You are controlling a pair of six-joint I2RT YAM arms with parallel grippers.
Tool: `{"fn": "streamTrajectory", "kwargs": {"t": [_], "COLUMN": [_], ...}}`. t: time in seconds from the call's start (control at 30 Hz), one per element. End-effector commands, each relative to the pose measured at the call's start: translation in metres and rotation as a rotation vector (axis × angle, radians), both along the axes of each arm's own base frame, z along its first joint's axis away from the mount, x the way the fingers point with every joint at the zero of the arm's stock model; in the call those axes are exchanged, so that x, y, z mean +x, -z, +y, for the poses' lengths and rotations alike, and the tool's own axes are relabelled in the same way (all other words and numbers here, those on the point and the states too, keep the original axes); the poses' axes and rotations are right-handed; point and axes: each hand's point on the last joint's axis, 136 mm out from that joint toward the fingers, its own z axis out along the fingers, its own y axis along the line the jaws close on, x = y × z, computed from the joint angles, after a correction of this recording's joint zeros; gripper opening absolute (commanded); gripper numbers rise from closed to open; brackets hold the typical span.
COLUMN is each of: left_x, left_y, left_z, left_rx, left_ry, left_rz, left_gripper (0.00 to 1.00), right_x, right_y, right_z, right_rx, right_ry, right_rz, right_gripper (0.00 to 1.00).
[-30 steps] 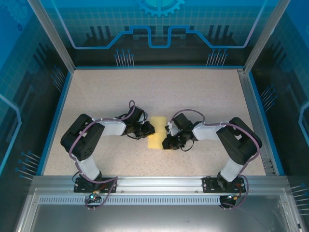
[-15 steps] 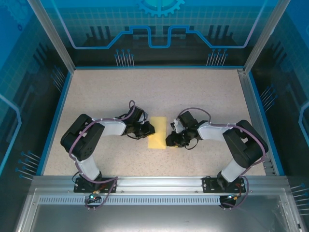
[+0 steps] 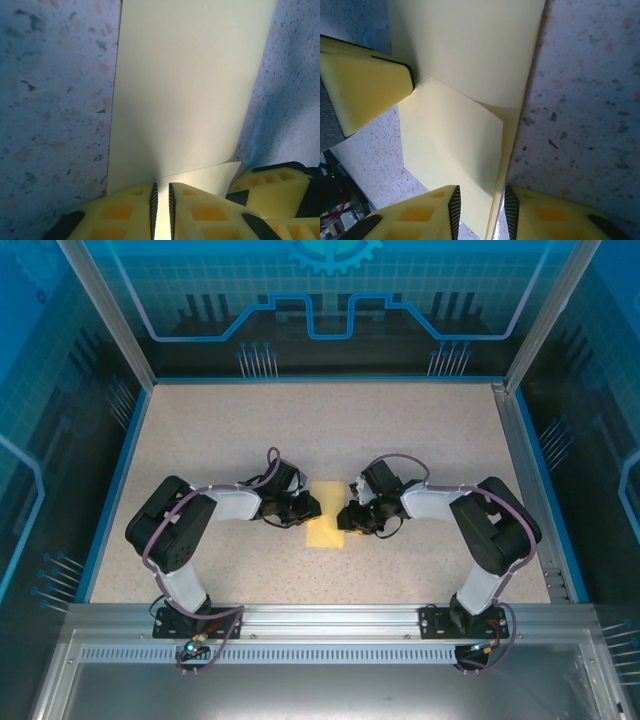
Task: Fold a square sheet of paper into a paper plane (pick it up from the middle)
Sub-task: Turn over the paper at the center of the table.
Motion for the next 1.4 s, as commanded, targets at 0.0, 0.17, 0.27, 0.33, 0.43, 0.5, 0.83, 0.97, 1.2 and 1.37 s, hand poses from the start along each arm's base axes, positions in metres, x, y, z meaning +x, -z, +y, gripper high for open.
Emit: {"fn": "streamTrajectory", "kwargs": {"t": [0.0,0.17,0.27,0.33,0.43,0.5,0.83,0.97,1.2,1.37], "left_x": [-0.006,-0.006,-0.006,-0.006,-0.006,-0.005,-0.001,0.001,0.003,0.0], "left_y": [-0.002,-0.003,-0.003,-0.003,-0.005,-0.006,-0.038,-0.062,-0.094,-0.104], "left_z": [0.003,0.004,0.004,0.004,0.004,0.004,0.001,0.007,0.038,0.075], "left_rx": [0.02,0.019,0.018,0.019,0.018,0.018,-0.04,-0.037,0.049,0.138], "left_ry": [-0.005,-0.006,-0.008,-0.007,-0.009,-0.009,-0.024,-0.041,-0.132,-0.248], "left_rz": [0.023,0.02,0.019,0.018,0.015,0.012,-0.059,-0.129,-0.244,-0.304], "left_gripper": [0.18,0.18,0.18,0.18,0.18,0.18,0.27,0.31,0.33,0.37], "right_x": [0.006,0.006,0.007,0.008,0.009,0.01,0.011,0.014,0.015,0.009], "right_y": [0.007,-0.002,-0.005,-0.006,-0.009,-0.01,-0.011,-0.028,-0.081,-0.124], "right_z": [-0.001,0.009,0.012,0.01,0.01,0.01,0.014,0.008,-0.035,-0.109], "right_rx": [-0.001,0.051,0.067,0.059,0.063,0.069,0.104,0.091,-0.14,-0.567], "right_ry": [0.035,0.03,0.035,0.042,0.049,0.049,0.029,0.021,0.009,0.058], "right_rz": [0.014,0.009,0.009,0.003,-0.007,-0.014,-0.025,-0.063,-0.207,-0.325], "right_gripper": [0.32,0.3,0.29,0.3,0.31,0.31,0.16,0.1,0.06,0.08]}}
